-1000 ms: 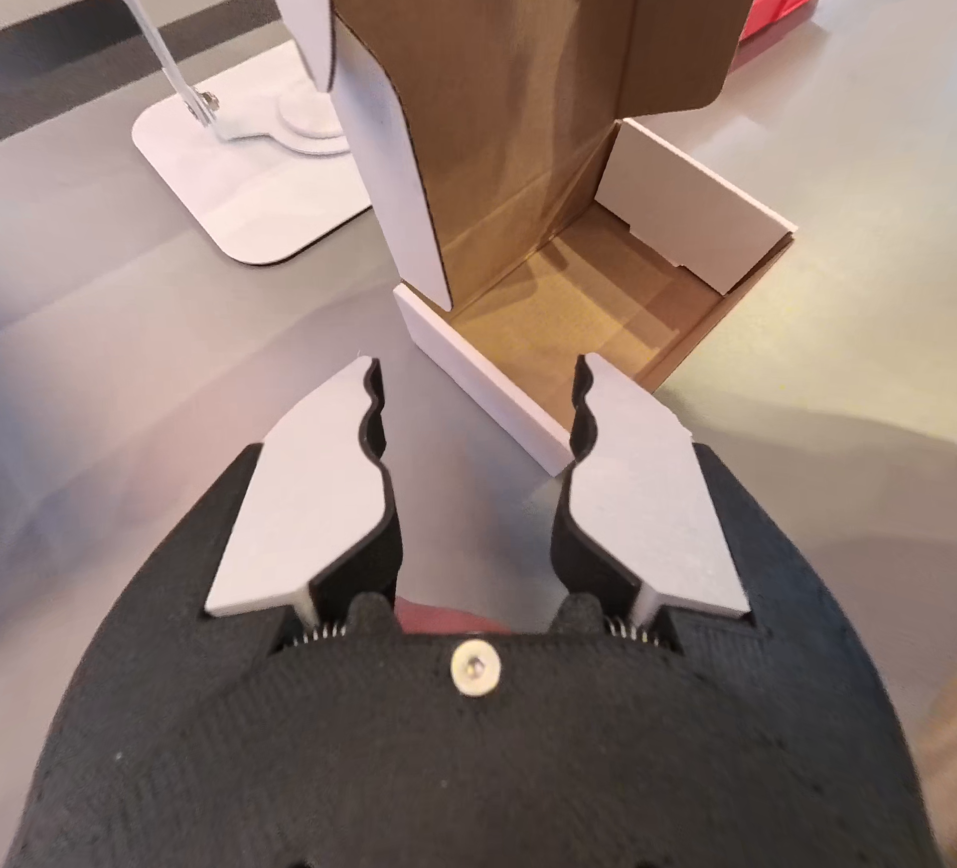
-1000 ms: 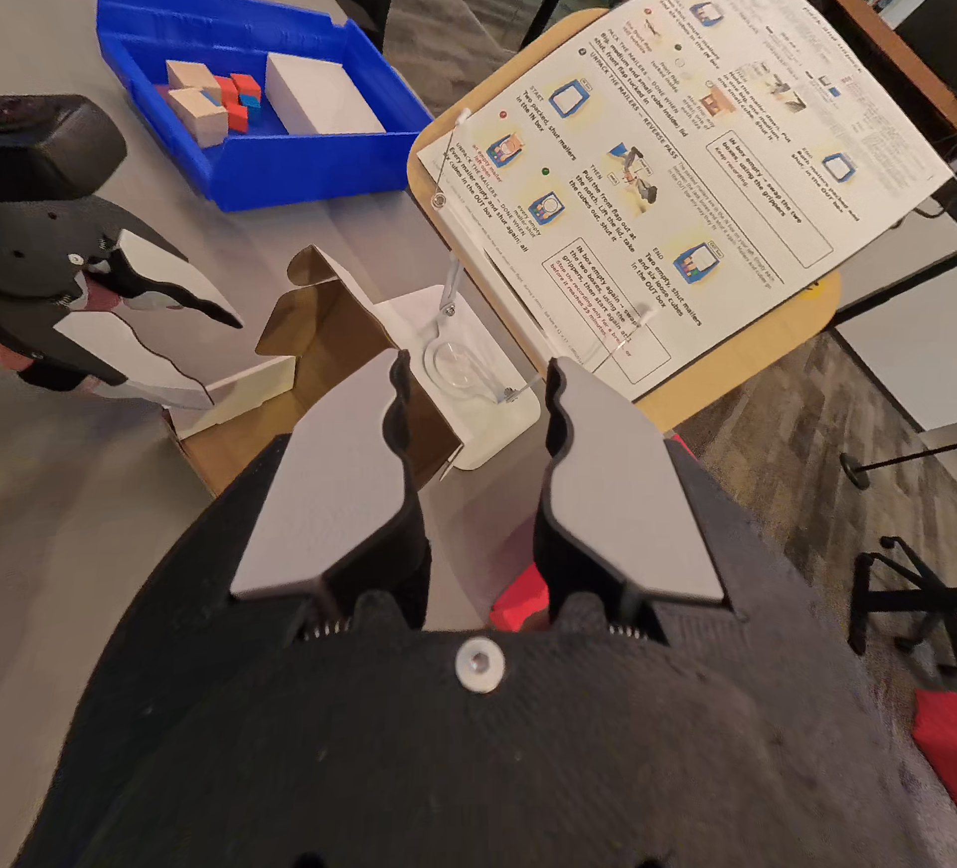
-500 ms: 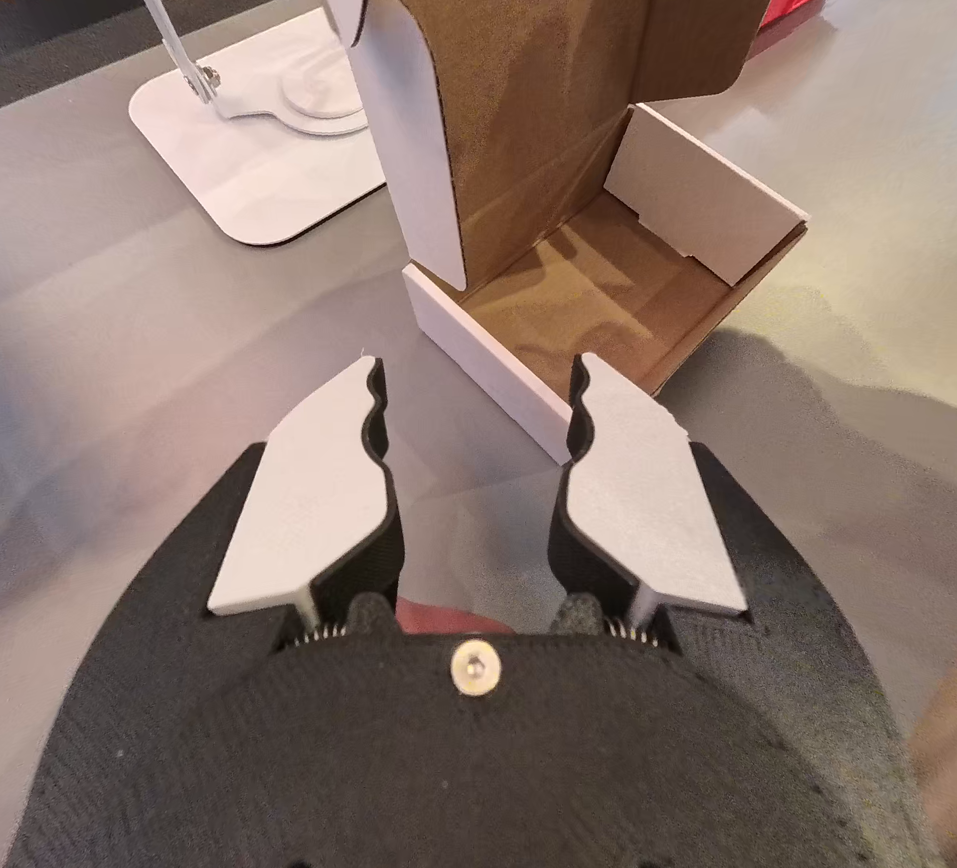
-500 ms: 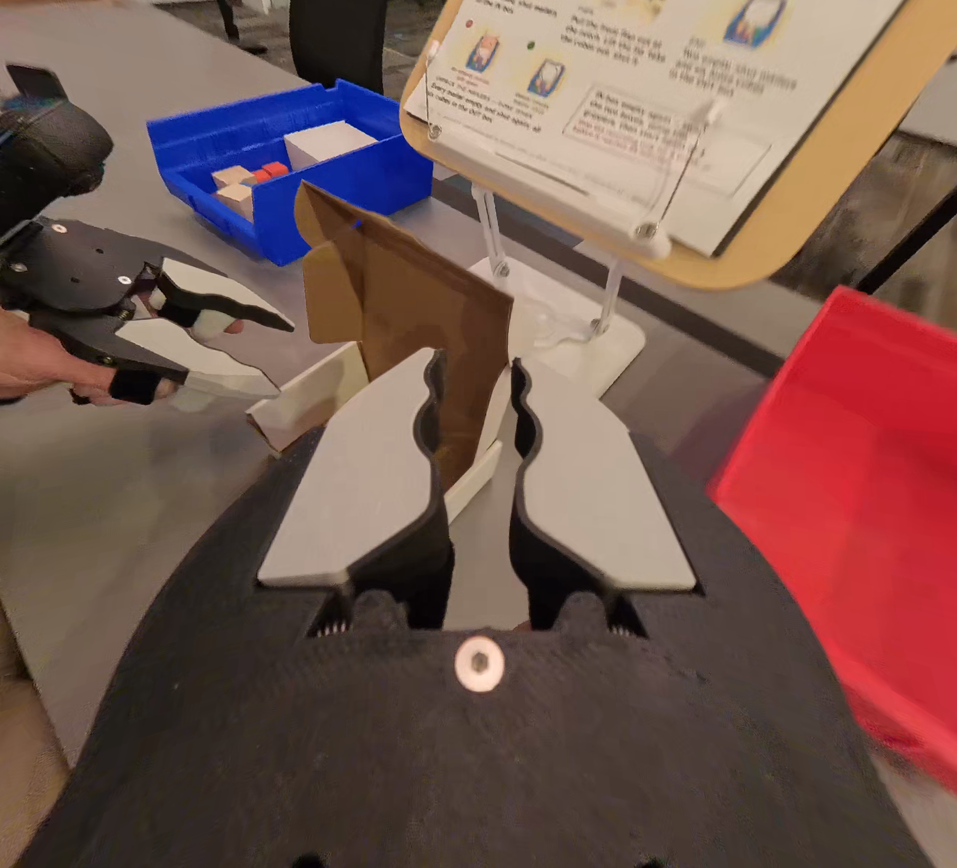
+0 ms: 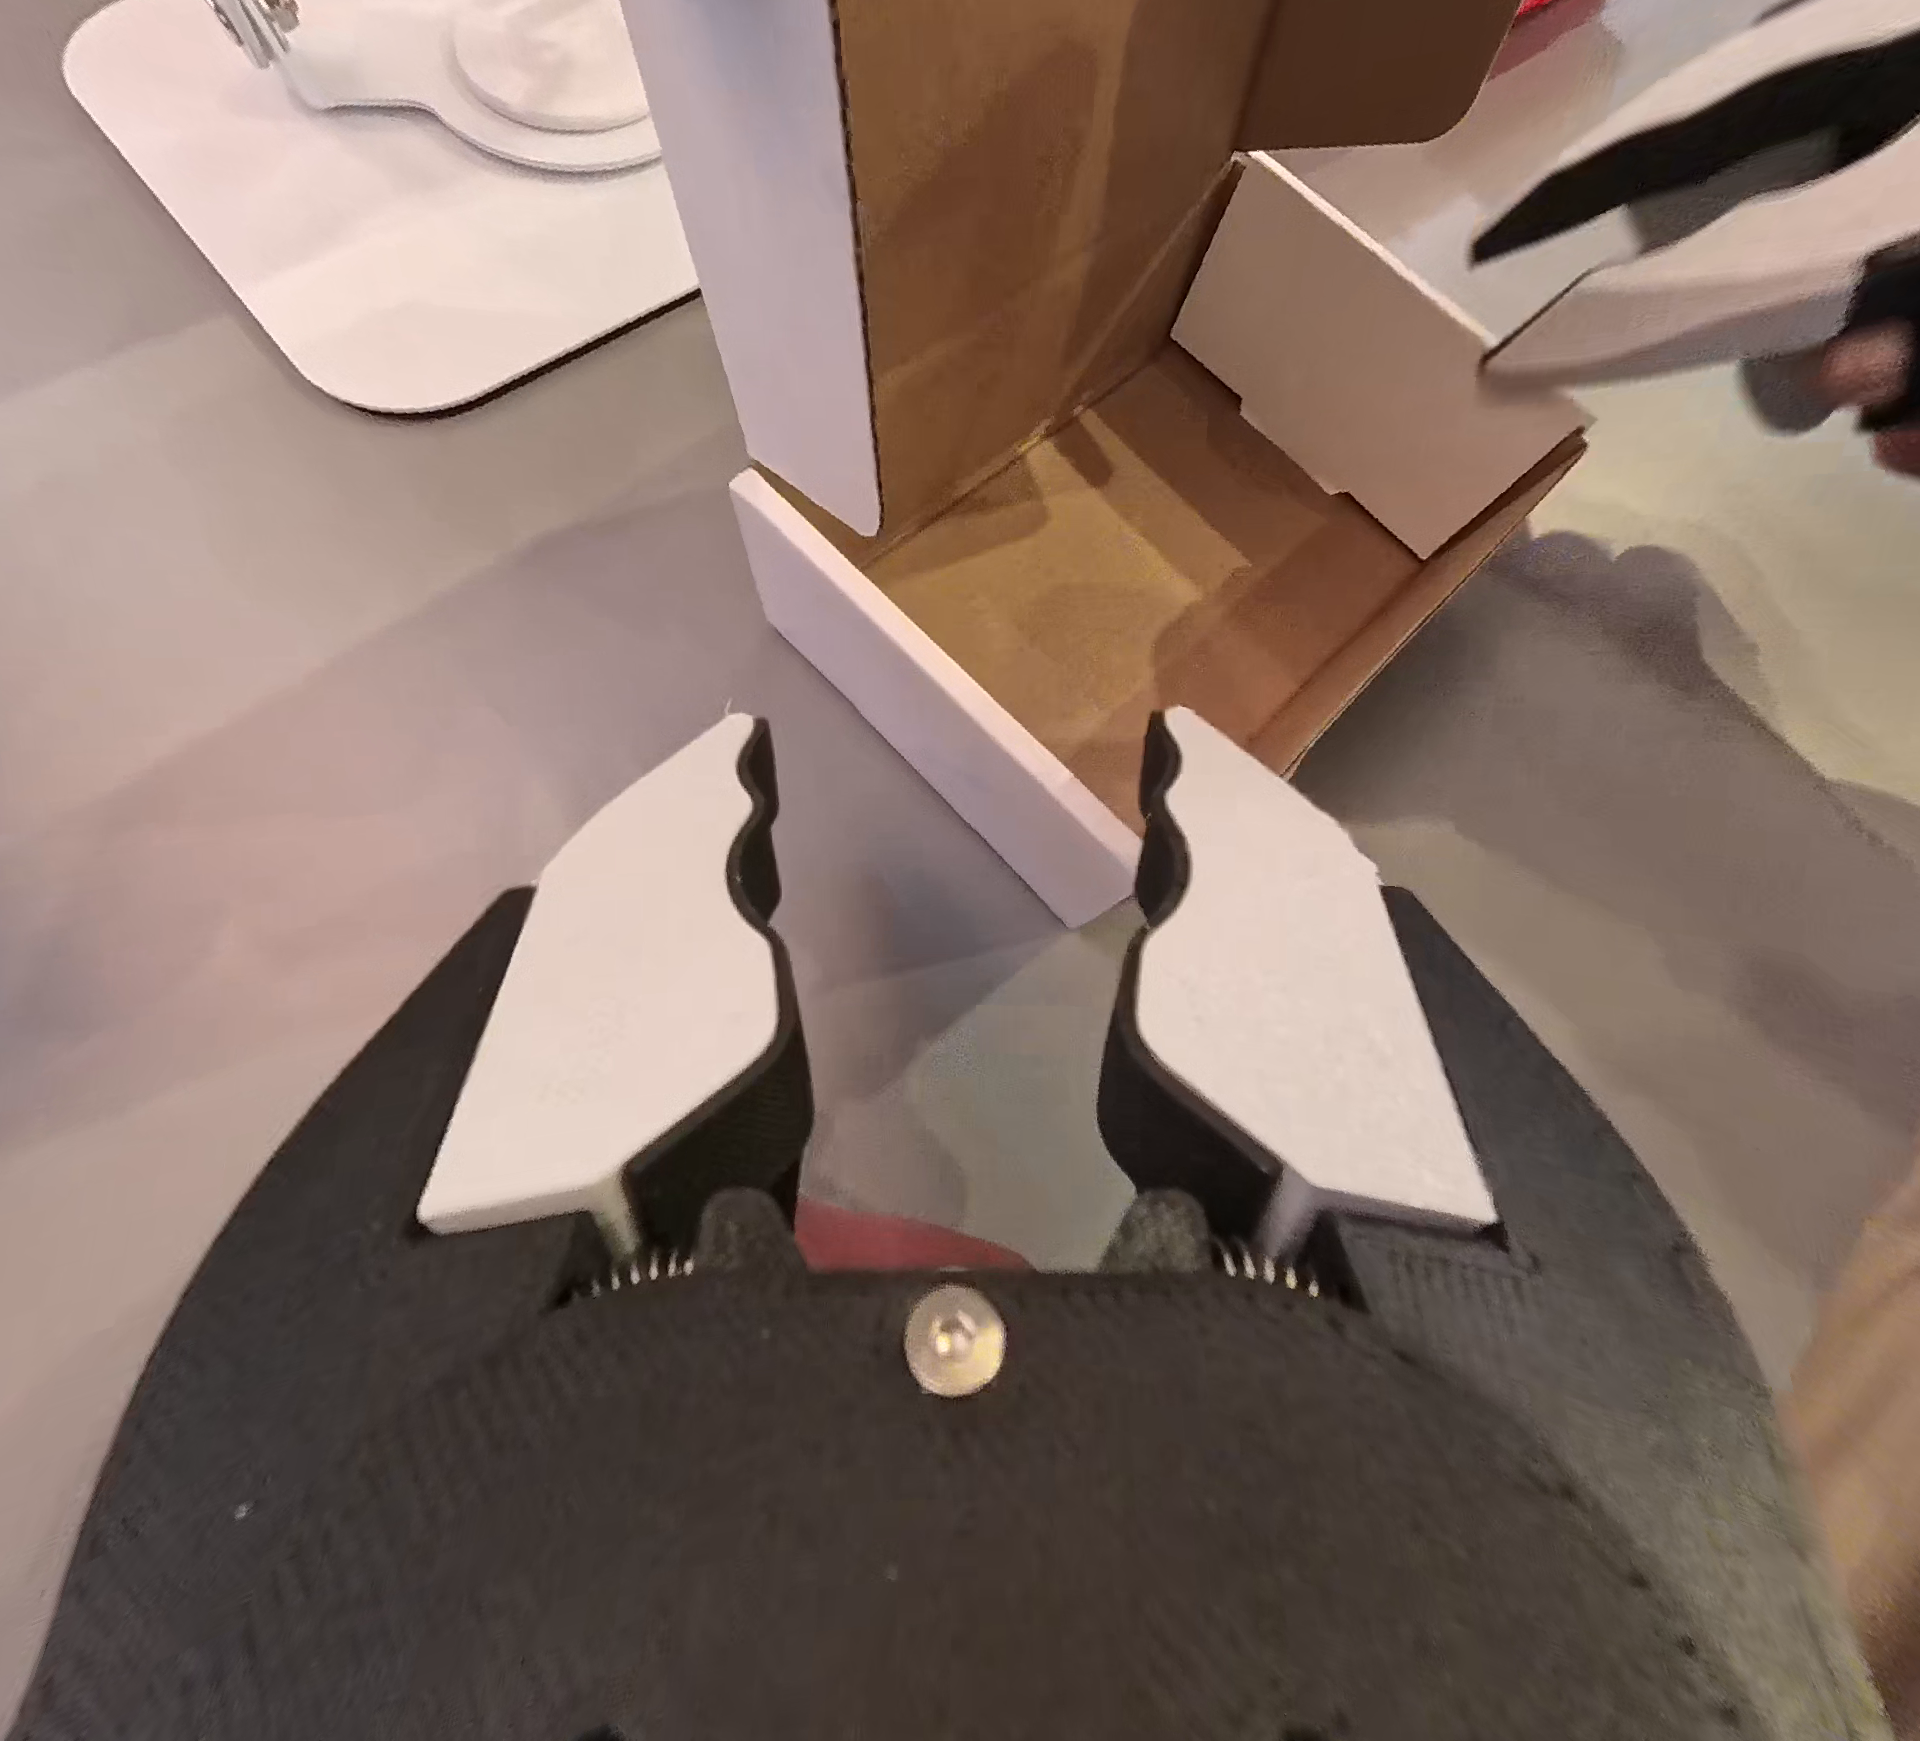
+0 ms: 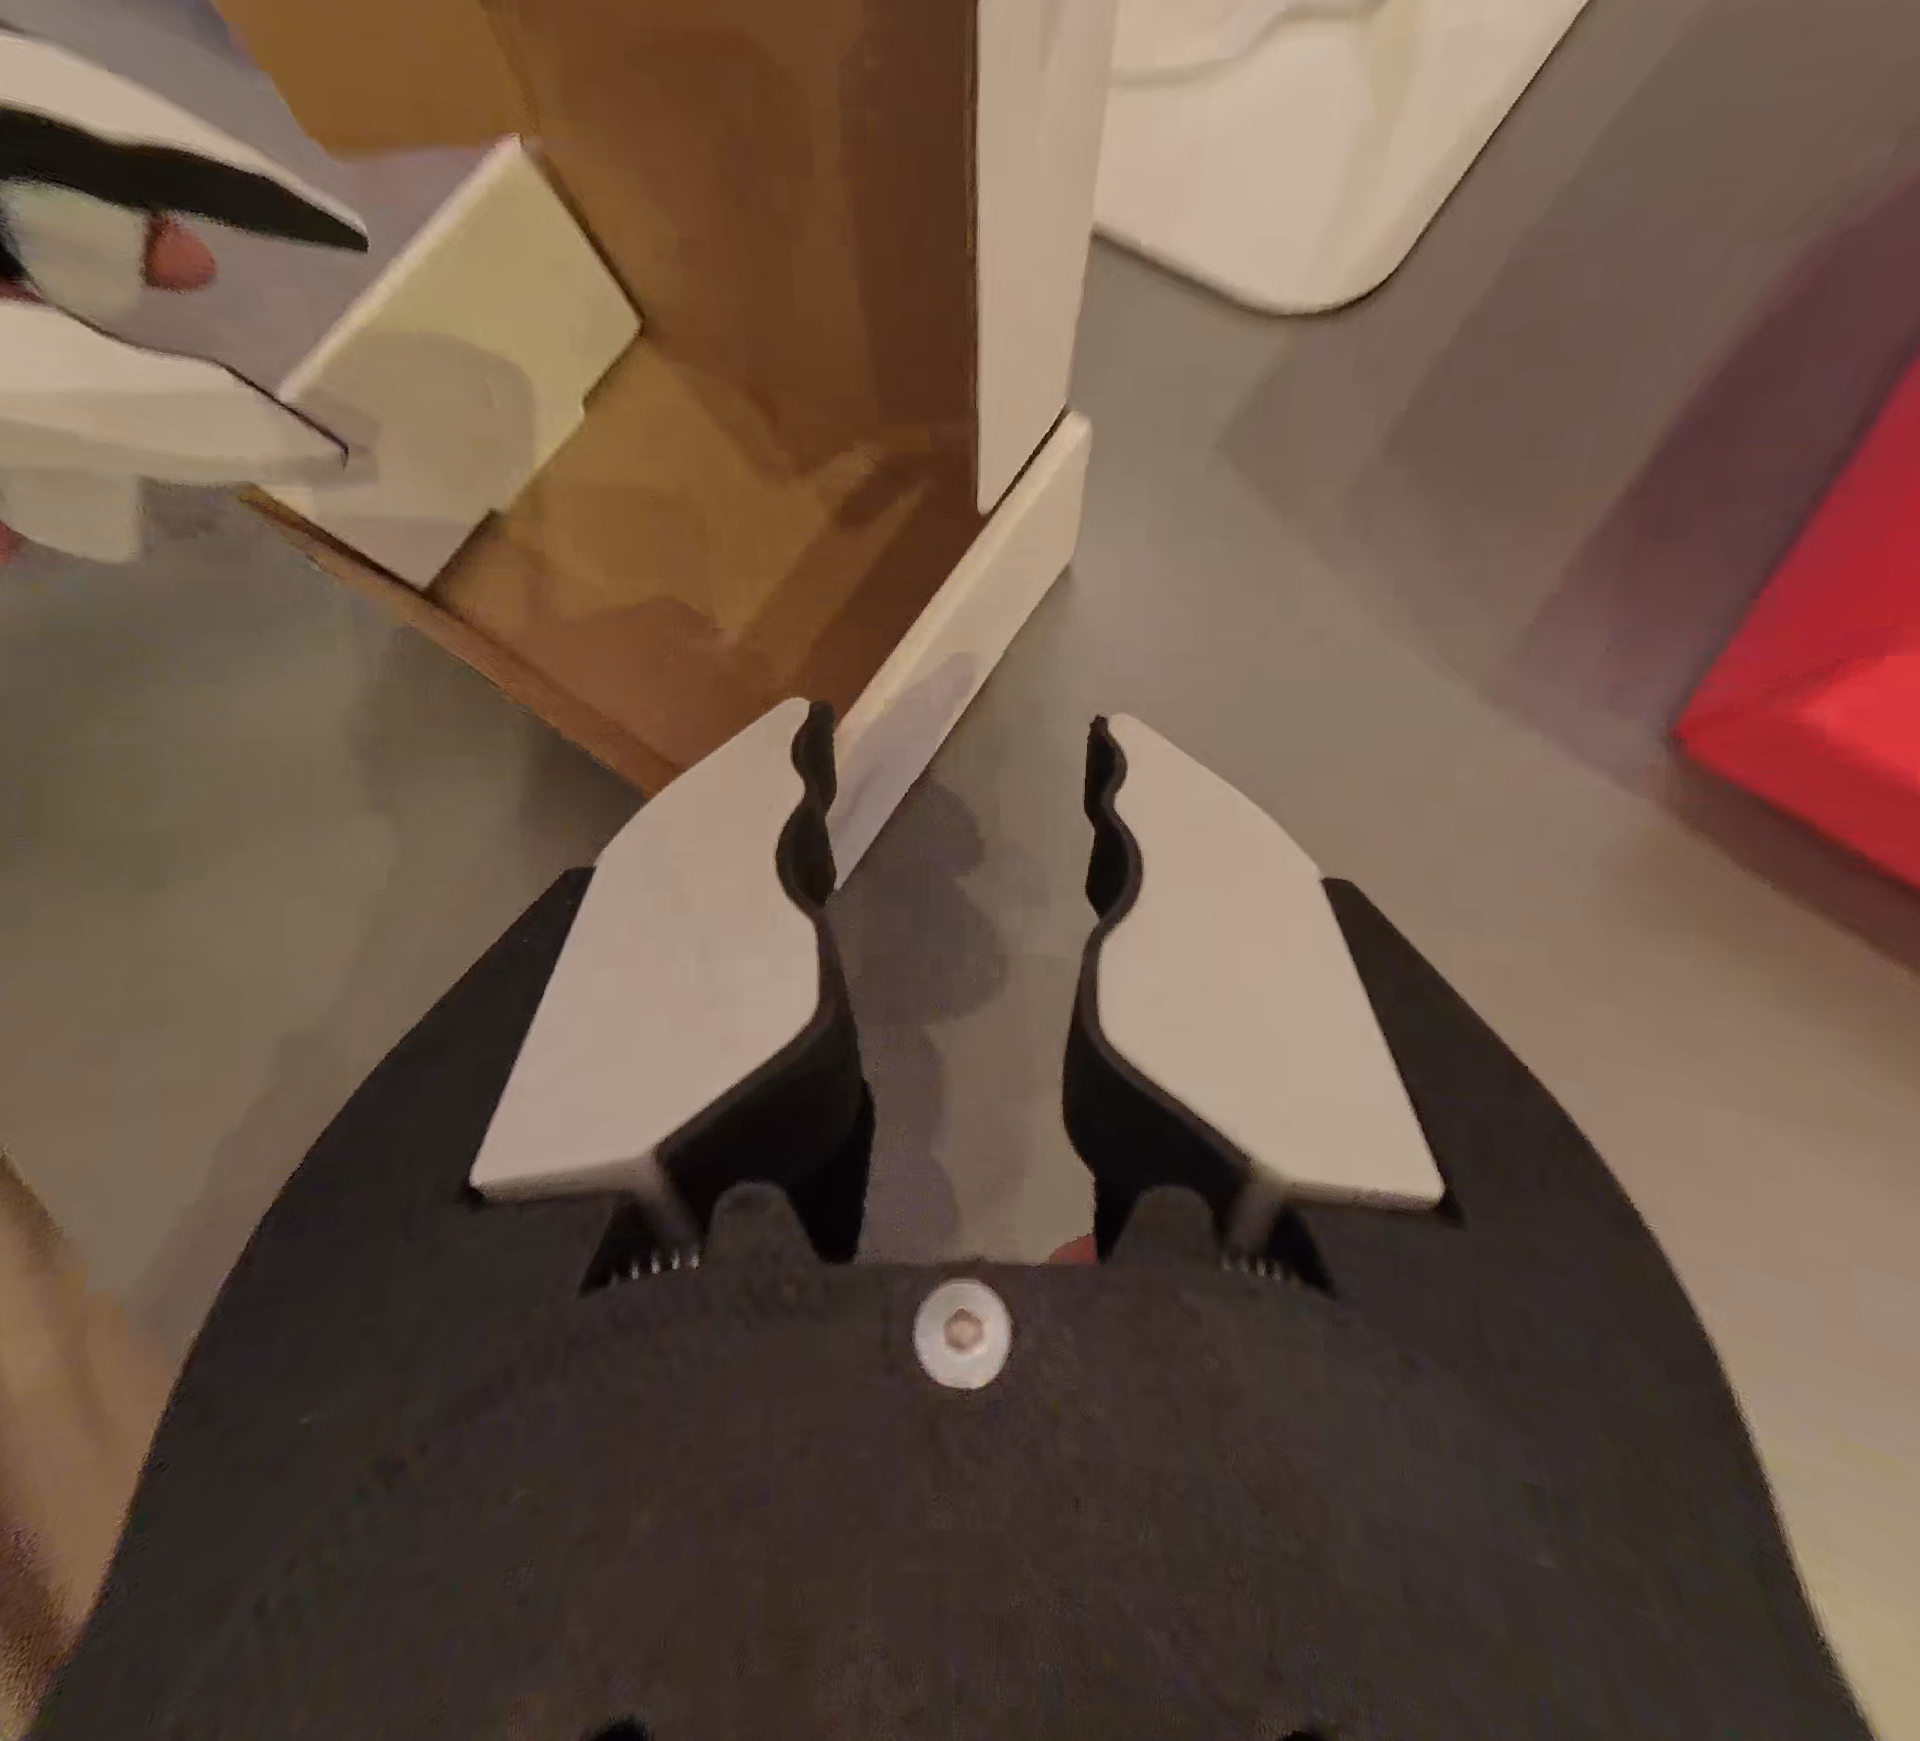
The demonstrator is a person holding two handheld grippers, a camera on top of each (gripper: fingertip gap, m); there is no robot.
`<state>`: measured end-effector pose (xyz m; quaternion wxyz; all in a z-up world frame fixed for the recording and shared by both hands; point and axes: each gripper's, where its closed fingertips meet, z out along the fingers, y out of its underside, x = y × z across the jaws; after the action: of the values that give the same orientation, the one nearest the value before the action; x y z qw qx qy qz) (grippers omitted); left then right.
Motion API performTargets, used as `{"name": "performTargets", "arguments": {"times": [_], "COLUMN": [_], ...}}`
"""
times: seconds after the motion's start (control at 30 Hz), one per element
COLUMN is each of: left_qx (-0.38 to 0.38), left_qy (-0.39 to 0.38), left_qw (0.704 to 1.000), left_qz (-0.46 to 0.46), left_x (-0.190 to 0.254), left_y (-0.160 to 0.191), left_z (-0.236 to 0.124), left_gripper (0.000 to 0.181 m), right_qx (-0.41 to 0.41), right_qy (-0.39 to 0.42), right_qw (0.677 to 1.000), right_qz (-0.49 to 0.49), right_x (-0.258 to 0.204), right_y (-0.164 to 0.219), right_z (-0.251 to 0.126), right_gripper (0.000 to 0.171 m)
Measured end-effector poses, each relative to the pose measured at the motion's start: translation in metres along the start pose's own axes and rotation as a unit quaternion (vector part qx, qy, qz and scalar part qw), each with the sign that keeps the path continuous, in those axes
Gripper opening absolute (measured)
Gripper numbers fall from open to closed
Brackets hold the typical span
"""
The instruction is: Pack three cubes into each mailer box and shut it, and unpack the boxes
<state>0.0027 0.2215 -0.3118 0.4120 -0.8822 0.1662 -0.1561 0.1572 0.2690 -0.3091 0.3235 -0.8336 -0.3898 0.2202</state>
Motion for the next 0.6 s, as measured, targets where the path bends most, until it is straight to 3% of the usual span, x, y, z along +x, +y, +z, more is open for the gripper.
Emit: {"name": "performTargets", "arguments": {"times": [0.6], "left_qx": [-0.021], "left_qy": [0.044], "left_qw": [0.999], "left_qz": [-0.022], "left_x": [0.017], "left_y": [0.010], "left_z": [0.008], "left_gripper": [0.063], "right_qx": [-0.023], "right_qy": [-0.061], "right_qw": [0.998], "right_qz": [0.005], "right_x": [-0.032], "right_y": [0.004], "right_z": [0.024], "right_gripper": [0.040]}}
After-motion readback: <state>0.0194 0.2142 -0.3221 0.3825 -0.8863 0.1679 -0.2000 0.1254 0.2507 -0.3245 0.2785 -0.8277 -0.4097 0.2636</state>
